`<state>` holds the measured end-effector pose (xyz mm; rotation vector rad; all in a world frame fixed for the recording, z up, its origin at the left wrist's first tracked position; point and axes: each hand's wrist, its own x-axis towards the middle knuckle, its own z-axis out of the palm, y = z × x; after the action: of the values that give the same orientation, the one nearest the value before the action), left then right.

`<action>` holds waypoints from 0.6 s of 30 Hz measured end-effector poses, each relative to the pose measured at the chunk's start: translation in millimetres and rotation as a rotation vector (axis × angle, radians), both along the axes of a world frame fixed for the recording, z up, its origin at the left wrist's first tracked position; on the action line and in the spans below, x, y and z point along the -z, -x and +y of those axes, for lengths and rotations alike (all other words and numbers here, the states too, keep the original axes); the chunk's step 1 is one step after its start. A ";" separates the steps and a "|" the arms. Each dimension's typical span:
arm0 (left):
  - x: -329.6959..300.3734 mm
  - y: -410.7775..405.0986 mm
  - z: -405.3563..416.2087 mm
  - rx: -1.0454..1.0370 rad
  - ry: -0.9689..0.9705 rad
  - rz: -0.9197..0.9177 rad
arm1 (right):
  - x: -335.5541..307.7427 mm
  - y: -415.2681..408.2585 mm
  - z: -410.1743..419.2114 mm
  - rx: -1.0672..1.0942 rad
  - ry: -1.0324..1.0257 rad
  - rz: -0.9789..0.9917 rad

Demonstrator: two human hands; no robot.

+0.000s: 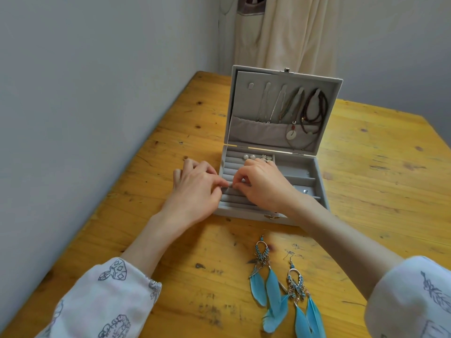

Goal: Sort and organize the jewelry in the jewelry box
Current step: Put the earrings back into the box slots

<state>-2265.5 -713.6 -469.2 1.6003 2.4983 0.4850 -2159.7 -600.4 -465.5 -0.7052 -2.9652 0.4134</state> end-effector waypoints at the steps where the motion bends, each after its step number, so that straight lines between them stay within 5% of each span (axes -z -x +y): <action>1: 0.5 0.3 0.0 -0.001 -0.004 -0.005 | -0.3 0.2 1.2 0.003 0.031 0.007; 7: 1.9 0.8 -0.4 -0.011 -0.023 -0.063 | -0.1 5.8 4.7 0.034 0.211 0.057; 18: 4.7 3.6 -3.1 -0.017 -0.059 -0.102 | 9.5 9.0 5.0 0.122 0.138 0.139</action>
<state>-2269.1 -716.7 -473.9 1.5344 2.4461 0.6317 -2168.7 -595.3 -475.1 -0.8296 -2.7673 0.6349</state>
